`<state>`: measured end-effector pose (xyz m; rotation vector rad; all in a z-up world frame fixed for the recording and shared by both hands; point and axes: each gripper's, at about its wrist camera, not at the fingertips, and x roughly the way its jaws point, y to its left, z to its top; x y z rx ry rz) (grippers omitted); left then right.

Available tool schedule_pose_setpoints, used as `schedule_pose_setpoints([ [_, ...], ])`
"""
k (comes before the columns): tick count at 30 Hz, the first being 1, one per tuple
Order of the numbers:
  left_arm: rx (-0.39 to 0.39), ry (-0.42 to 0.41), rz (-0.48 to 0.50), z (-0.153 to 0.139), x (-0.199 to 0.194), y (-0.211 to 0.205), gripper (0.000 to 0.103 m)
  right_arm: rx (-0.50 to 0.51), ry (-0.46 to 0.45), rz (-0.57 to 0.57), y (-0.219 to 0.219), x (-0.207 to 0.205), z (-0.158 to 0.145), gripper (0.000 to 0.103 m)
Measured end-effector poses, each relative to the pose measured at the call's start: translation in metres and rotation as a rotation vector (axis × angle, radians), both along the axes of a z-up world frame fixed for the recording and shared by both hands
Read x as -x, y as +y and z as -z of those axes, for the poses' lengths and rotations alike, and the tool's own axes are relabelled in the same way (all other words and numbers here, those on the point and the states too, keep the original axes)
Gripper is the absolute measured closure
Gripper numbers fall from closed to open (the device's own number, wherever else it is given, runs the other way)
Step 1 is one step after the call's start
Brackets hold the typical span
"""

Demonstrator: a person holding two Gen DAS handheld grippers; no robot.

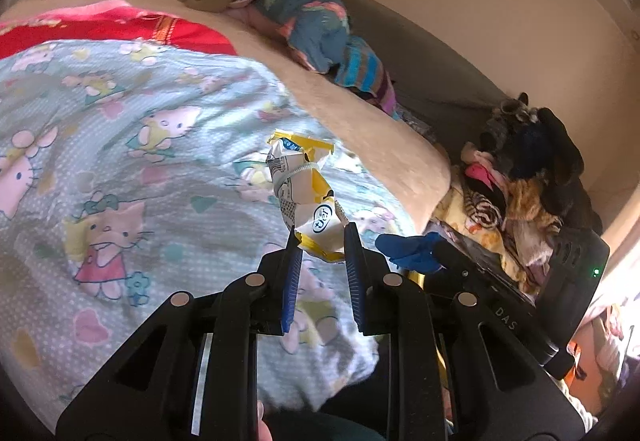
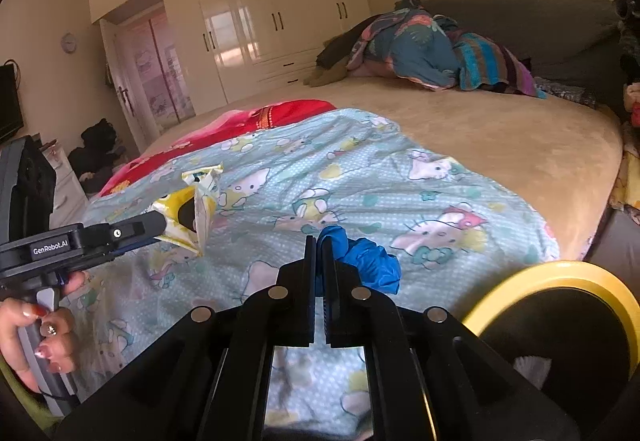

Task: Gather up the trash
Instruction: 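Lift and carry the yellow wrapper and blue cloth over the bin, then open both grippers to drop the wrapper and cloth into the bin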

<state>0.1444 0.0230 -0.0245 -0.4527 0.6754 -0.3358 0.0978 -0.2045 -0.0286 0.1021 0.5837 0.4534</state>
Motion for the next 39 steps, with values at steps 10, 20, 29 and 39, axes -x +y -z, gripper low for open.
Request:
schedule_pose_setpoints([
  [10, -0.033, -0.026, 0.079, -0.01, 0.01, -0.032, 0.087, -0.006, -0.013, 0.071, -0.04, 0.021, -0.012, 0.1],
  [20, -0.072, -0.041, 0.168, -0.013, 0.017, -0.068, 0.087, -0.015, 0.007, 0.146, -0.073, 0.032, -0.013, 0.1],
  [29, -0.112, -0.046, 0.269, -0.012, 0.022, -0.108, 0.087, -0.029, 0.071, 0.225, -0.113, 0.034, -0.009, 0.1],
  [39, -0.198, -0.034, 0.415, 0.0, 0.025, -0.172, 0.087, -0.06, 0.14, 0.32, -0.163, 0.042, 0.005, 0.1],
])
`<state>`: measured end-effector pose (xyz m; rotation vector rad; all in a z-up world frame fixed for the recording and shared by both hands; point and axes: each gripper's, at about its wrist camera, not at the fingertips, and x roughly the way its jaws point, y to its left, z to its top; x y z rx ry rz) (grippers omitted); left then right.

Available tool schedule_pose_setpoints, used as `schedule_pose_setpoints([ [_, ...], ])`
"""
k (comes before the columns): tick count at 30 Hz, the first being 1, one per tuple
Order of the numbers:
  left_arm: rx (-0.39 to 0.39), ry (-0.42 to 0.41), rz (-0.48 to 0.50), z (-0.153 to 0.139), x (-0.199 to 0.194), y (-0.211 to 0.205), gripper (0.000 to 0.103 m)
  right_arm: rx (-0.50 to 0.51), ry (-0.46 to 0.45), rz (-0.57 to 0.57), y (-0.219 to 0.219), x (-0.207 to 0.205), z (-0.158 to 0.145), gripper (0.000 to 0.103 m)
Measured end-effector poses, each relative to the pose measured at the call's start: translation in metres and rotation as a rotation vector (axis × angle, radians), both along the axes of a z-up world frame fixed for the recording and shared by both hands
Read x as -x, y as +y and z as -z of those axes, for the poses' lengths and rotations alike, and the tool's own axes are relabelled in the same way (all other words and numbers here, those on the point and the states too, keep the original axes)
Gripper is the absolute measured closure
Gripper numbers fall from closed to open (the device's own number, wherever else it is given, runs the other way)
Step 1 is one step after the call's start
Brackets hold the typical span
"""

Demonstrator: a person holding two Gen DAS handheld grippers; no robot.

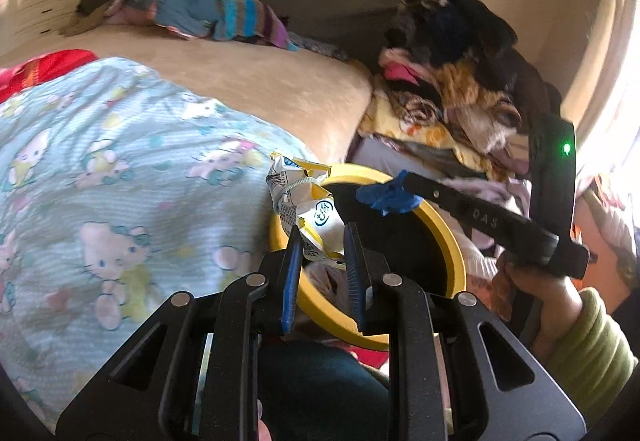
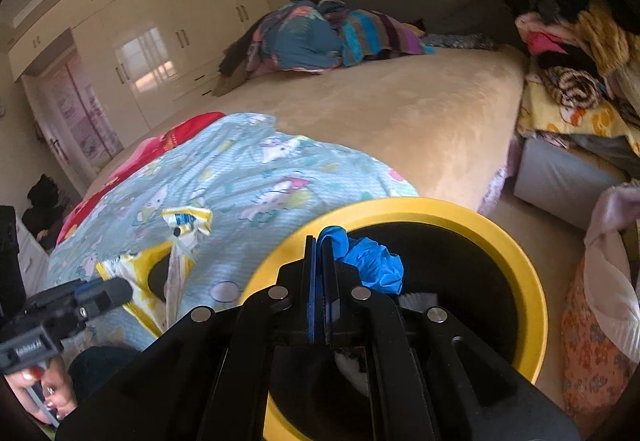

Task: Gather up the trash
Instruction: 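Open both grippers to drop the wrapper and cloth into the bin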

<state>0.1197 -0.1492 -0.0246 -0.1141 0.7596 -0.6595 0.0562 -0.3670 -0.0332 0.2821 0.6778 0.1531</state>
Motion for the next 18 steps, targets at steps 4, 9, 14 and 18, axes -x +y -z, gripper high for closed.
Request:
schedule_pose_setpoints([
  [4, -0.032, 0.017, 0.055, 0.008, -0.001, -0.027, 0.087, -0.017, 0.028, 0.01, -0.014, 0.002, 0.003, 0.1],
  [9, -0.078, 0.017, 0.106, 0.017, 0.0, -0.053, 0.087, -0.018, 0.048, 0.018, -0.023, 0.002, 0.006, 0.099],
  [14, -0.101, 0.041, 0.102, 0.026, -0.008, -0.062, 0.073, -0.037, 0.089, 0.022, -0.029, 0.002, 0.012, 0.081],
  [18, -0.086, 0.044, 0.08, 0.024, -0.01, -0.054, 0.044, -0.015, 0.097, 0.015, -0.025, 0.003, 0.012, 0.049],
])
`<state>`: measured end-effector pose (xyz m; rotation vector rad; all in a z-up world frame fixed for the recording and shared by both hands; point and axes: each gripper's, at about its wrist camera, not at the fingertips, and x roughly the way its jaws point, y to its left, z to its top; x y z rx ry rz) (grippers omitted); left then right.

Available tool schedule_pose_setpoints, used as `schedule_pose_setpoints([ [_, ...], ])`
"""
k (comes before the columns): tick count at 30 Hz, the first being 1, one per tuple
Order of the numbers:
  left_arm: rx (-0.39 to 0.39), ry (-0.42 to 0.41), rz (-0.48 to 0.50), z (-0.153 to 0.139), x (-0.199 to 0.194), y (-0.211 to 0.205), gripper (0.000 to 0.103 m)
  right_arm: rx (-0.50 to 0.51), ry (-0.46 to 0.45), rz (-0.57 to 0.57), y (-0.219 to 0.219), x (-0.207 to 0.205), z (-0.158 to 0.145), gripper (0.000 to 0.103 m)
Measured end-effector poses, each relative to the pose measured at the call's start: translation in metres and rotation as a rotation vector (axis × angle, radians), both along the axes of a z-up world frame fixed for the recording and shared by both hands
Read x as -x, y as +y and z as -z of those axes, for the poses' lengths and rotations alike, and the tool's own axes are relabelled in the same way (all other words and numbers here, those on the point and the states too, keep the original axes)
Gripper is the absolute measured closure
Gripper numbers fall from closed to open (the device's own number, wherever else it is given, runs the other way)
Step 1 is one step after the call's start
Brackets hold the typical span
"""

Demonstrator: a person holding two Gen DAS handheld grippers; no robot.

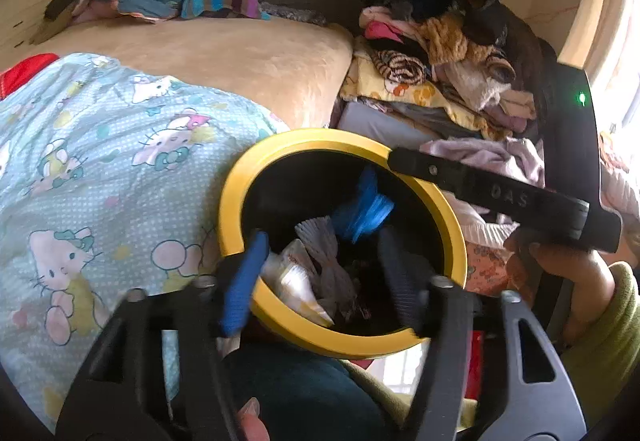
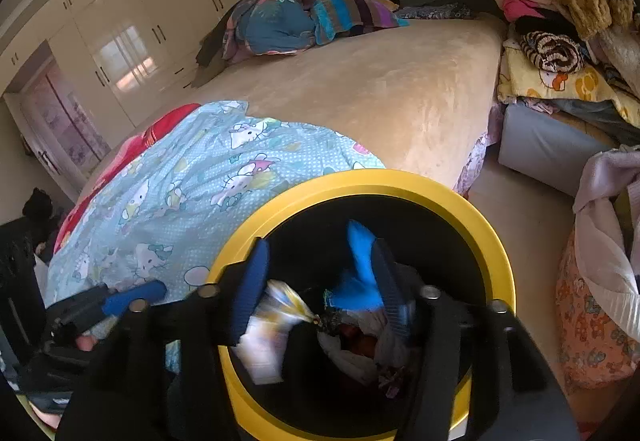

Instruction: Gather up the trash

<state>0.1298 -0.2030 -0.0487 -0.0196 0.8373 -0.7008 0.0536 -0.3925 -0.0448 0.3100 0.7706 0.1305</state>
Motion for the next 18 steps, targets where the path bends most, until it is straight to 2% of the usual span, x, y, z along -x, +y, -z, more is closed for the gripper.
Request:
schedule_pose_setpoints([
  [1, -0.003, 0.003, -0.018, -0.001, -0.001, 0.003, 0.039, 0.017, 0.006, -0.001, 0.002, 0.0, -0.001, 0.044],
  [2, -0.011, 0.002, -0.045, -0.003, -0.002, 0.009, 0.029, 0.031, 0.007, 0.002, 0.005, 0.001, -0.002, 0.041],
  [3, -0.015, -0.001, -0.067, -0.005, -0.002, 0.015, 0.02, 0.034, 0.005, 0.008, 0.008, 0.003, -0.004, 0.033],
  [4, -0.02, -0.007, -0.091, -0.008, -0.001, 0.024, 0.017, 0.028, 0.001, 0.014, 0.011, 0.005, -0.005, 0.026],
  [6, -0.035, -0.026, -0.135, -0.013, 0.001, 0.038, 0.012, 0.018, -0.012, 0.019, 0.02, 0.007, -0.007, 0.02],
  [8, -0.045, -0.049, -0.185, -0.02, 0.004, 0.055, 0.011, 0.027, -0.046, 0.045, 0.034, 0.011, -0.012, 0.014],
  [10, -0.054, -0.082, -0.249, -0.026, 0.01, 0.076, 0.011, 0.033, -0.082, 0.022, 0.054, 0.017, -0.016, 0.006],
  [15, -0.074, -0.132, -0.365, -0.037, 0.025, 0.117, 0.011, 0.169, -0.207, -0.08, 0.117, 0.041, -0.019, 0.006],
  [16, -0.082, -0.147, -0.393, -0.039, 0.03, 0.126, 0.011, 0.203, -0.266, -0.072, 0.131, 0.051, -0.02, 0.006],
  [18, -0.087, -0.172, -0.432, -0.042, 0.038, 0.14, 0.011, 0.205, -0.324, -0.042, 0.142, 0.061, -0.022, 0.006],
])
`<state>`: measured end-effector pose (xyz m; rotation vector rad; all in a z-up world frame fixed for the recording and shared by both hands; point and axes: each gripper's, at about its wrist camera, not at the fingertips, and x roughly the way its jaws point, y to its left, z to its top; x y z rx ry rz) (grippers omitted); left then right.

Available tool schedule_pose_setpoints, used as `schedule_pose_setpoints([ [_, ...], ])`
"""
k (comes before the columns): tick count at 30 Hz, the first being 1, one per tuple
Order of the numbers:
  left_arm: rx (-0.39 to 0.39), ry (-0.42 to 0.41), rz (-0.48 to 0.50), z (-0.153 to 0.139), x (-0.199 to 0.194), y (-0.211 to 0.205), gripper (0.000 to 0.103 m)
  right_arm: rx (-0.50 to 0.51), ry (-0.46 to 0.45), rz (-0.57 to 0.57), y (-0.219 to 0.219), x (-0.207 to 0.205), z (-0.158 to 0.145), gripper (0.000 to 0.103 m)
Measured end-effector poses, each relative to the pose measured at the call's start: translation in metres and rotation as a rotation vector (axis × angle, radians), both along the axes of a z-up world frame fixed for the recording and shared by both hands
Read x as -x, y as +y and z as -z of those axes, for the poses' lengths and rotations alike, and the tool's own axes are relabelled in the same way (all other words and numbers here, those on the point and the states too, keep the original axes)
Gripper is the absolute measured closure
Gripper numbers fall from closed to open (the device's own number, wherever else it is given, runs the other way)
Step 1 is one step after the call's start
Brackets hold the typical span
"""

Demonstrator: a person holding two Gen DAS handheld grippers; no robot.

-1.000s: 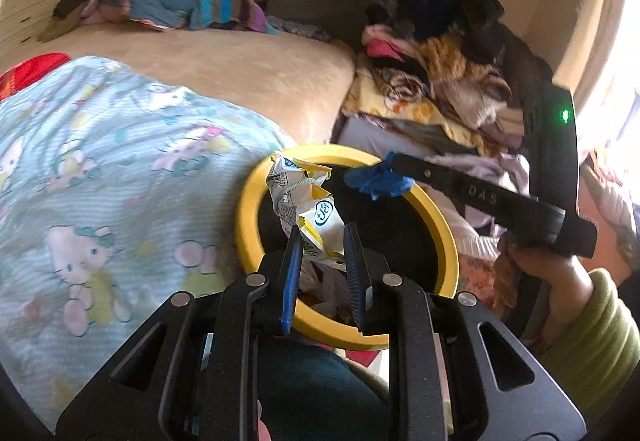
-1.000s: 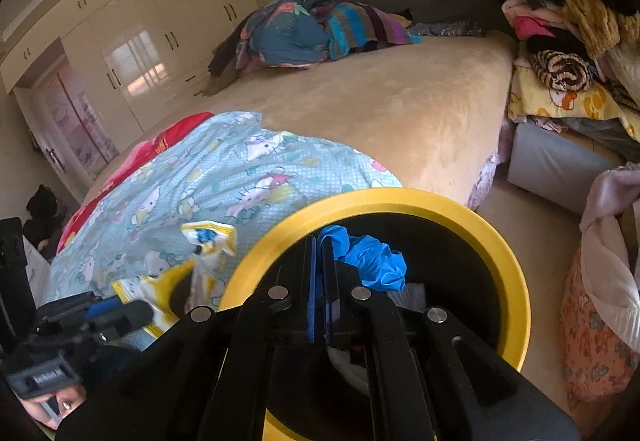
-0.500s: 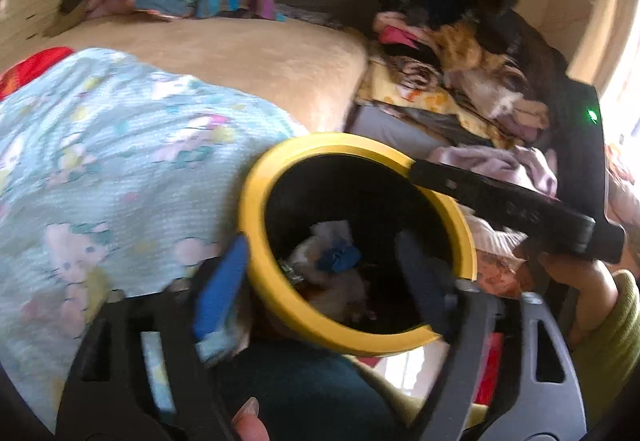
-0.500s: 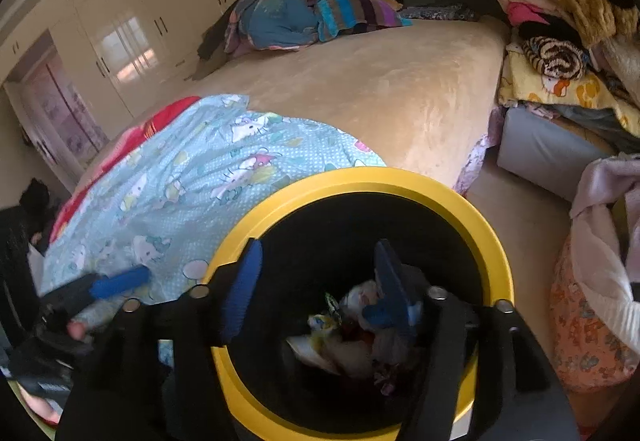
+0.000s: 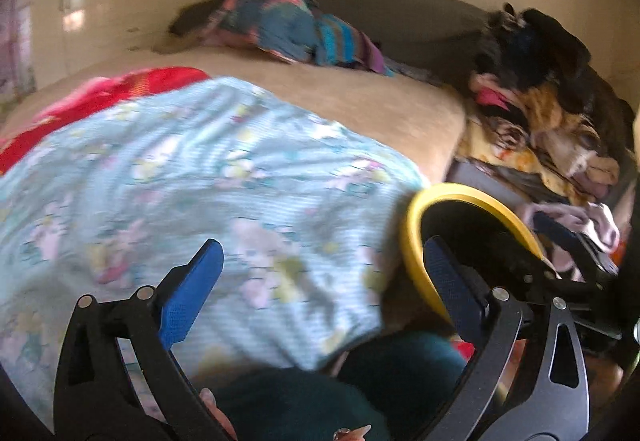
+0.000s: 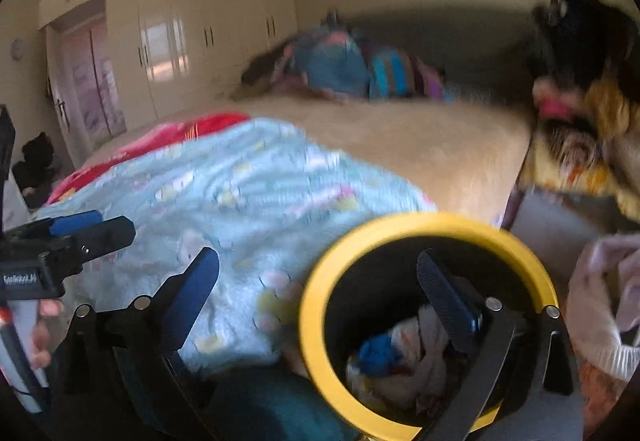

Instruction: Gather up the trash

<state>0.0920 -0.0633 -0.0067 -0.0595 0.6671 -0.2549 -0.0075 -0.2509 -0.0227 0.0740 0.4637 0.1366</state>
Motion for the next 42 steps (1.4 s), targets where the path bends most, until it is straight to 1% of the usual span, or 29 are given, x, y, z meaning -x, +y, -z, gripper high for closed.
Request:
schedule_pose_setpoints([
  [1, -0.004, -0.012, -0.029, -0.001, 0.005, 0.009, 0.011, -0.012, -0.024, 0.008, 0.005, 0.005, -0.001, 0.006],
  [3, -0.008, -0.032, -0.055, -0.003, 0.013, 0.021, 0.011, -0.025, -0.058, -0.003, 0.014, 0.012, -0.003, 0.006],
  [5, -0.018, -0.05, -0.077, -0.003, 0.021, 0.032, 0.011, -0.013, -0.114, -0.015, 0.021, 0.02, -0.008, 0.006],
  [8, -0.022, -0.089, -0.099, -0.001, 0.033, 0.043, 0.011, -0.006, -0.197, 0.004, 0.023, 0.035, -0.014, 0.006],
  [11, 0.002, -0.122, -0.117, -0.001, 0.042, 0.051, 0.011, 0.006, -0.246, 0.022, 0.025, 0.046, -0.016, 0.006],
  [13, 0.005, -0.133, -0.123, -0.002, 0.044, 0.051, 0.011, 0.014, -0.259, 0.02, 0.026, 0.049, -0.017, 0.006],
  [15, -0.006, -0.156, -0.124, -0.003, 0.048, 0.05, 0.011, 0.017, -0.26, 0.016, 0.027, 0.048, -0.017, 0.006],
  [25, -0.031, -0.188, -0.118, -0.003, 0.053, 0.041, 0.011, 0.001, -0.247, 0.022, 0.027, 0.049, -0.016, 0.006],
  [42, -0.02, -0.183, -0.124, -0.001, 0.052, 0.042, 0.011, -0.004, -0.233, 0.034, 0.027, 0.045, -0.011, 0.006],
])
